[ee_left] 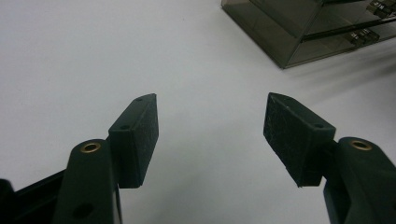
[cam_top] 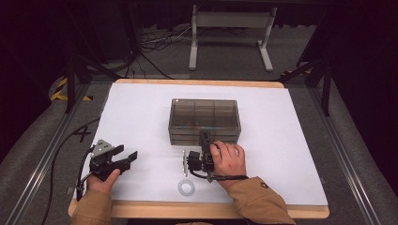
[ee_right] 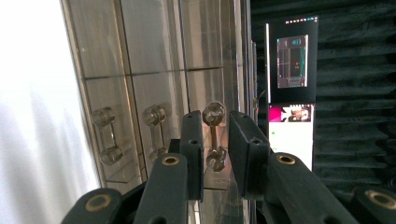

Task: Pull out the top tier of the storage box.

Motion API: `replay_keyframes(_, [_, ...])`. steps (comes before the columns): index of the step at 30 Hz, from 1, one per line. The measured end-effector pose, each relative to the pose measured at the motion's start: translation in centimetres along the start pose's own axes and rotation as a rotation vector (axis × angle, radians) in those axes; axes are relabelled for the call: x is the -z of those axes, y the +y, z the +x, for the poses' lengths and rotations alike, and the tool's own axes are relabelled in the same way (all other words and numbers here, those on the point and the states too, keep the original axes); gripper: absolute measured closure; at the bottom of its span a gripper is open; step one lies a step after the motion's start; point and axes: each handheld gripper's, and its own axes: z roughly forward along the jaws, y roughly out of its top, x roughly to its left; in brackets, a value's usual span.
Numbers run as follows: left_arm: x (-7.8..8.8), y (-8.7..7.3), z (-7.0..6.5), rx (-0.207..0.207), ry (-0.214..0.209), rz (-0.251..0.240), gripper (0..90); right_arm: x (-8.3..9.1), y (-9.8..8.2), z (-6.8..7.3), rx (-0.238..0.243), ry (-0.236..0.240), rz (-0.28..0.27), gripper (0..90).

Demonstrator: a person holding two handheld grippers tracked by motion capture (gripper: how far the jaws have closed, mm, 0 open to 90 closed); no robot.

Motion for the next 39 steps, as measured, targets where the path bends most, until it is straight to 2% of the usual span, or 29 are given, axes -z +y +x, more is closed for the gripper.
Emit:
replay_keyframes(10, [-0.04,0.01,0.00,0.000,-0.002,0.001,36.4,-0.22,0.49,0.14,0.012,-0.011,0.000,78.0])
replay_keyframes(28, [-0.16,0.09,-0.05,-0.003,-0.004,0.002,36.3,-0.14,0.75,0.15,0.019,-0.004,0.014,80.6])
replay_keyframes(39, [-0.24,0.14,-0.09,-0.004,-0.004,0.003,36.3,0.70,0.80,0.31,0.034,0.000,0.010,80.7])
